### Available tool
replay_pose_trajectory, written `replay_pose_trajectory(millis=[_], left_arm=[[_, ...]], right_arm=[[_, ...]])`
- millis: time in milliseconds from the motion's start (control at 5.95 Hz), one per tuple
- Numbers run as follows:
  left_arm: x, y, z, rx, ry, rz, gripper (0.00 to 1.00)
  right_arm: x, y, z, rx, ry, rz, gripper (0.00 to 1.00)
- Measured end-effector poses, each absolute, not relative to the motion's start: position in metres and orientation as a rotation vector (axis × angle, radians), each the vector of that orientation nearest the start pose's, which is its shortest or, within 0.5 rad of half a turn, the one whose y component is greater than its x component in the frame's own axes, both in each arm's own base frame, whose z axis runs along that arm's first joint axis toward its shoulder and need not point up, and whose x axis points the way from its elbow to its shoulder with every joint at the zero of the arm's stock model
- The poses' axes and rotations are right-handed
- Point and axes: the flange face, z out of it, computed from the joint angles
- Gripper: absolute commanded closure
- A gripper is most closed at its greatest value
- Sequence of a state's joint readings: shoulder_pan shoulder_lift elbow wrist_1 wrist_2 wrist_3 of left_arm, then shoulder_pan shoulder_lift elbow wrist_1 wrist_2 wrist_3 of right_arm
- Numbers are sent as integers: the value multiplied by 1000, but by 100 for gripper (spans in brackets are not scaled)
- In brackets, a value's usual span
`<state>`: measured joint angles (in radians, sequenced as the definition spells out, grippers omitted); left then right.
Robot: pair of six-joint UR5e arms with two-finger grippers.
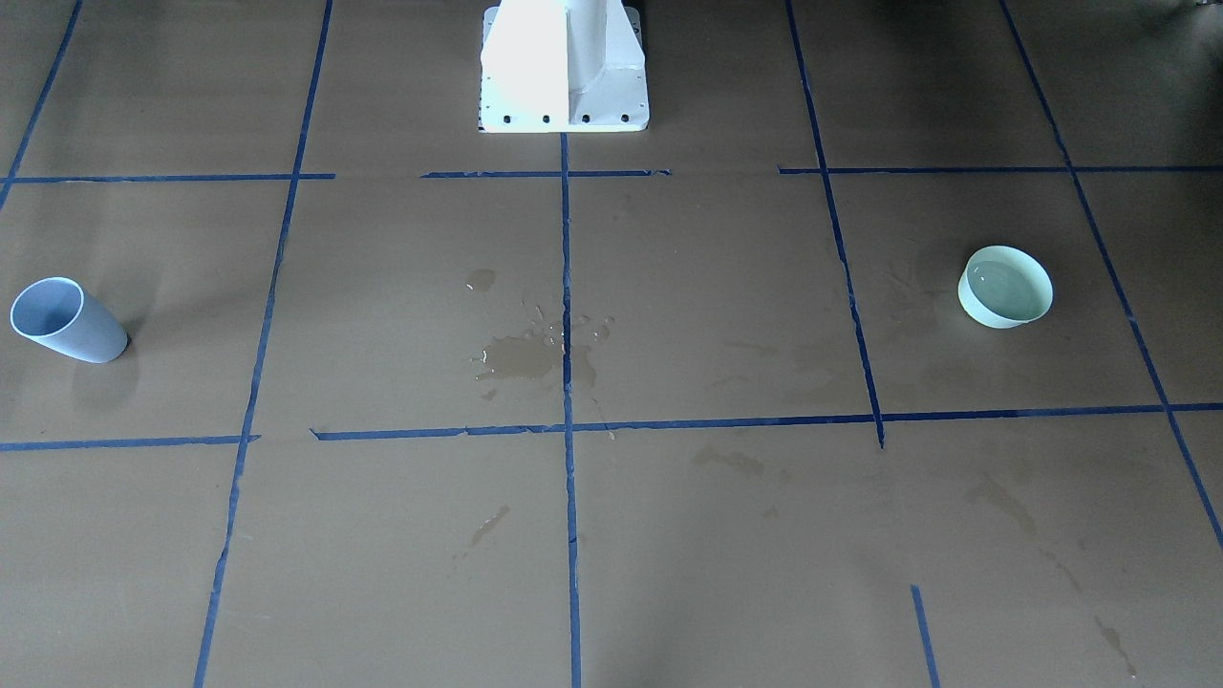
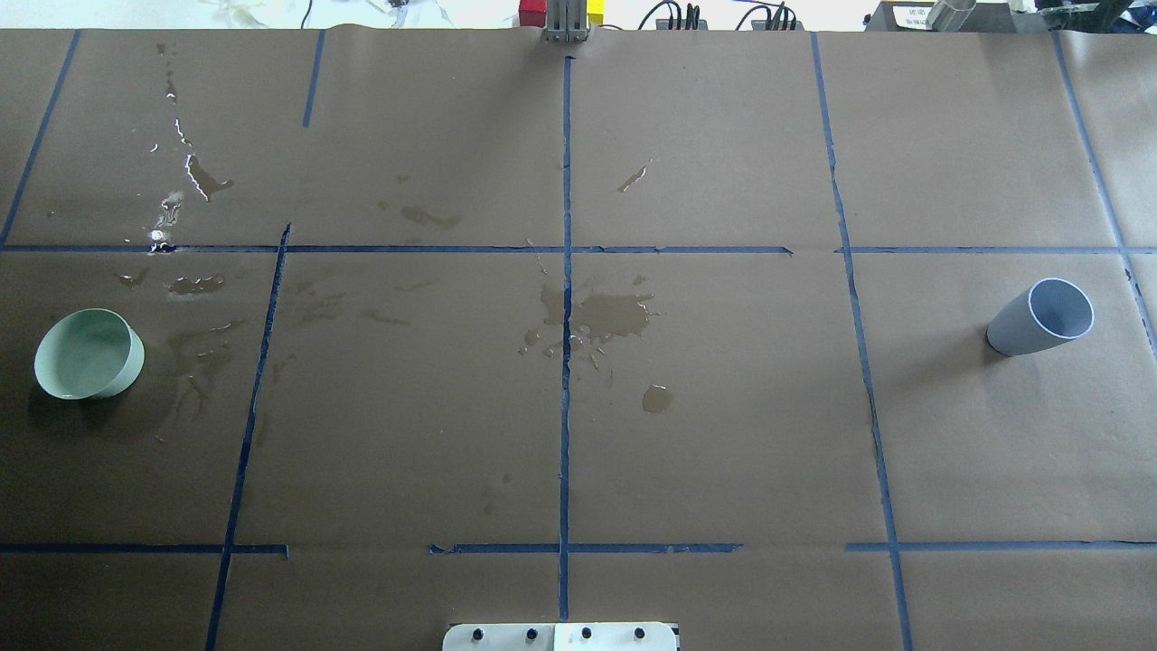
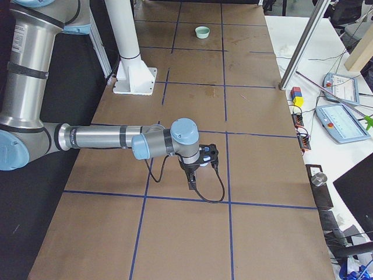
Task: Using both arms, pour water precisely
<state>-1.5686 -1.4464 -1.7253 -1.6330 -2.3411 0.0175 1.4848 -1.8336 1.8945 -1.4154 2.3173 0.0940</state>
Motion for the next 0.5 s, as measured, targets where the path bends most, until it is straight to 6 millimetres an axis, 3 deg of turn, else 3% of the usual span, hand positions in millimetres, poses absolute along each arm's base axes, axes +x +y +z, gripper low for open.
replay_pose_trajectory(millis=[168, 504], left_arm=[[-62, -440, 633, 38, 782, 34, 0], [-59, -433, 605, 19, 809, 31, 0]], right_arm=[[31, -398, 593, 128, -756, -74, 0], [30, -397, 594, 125, -754, -76, 0]])
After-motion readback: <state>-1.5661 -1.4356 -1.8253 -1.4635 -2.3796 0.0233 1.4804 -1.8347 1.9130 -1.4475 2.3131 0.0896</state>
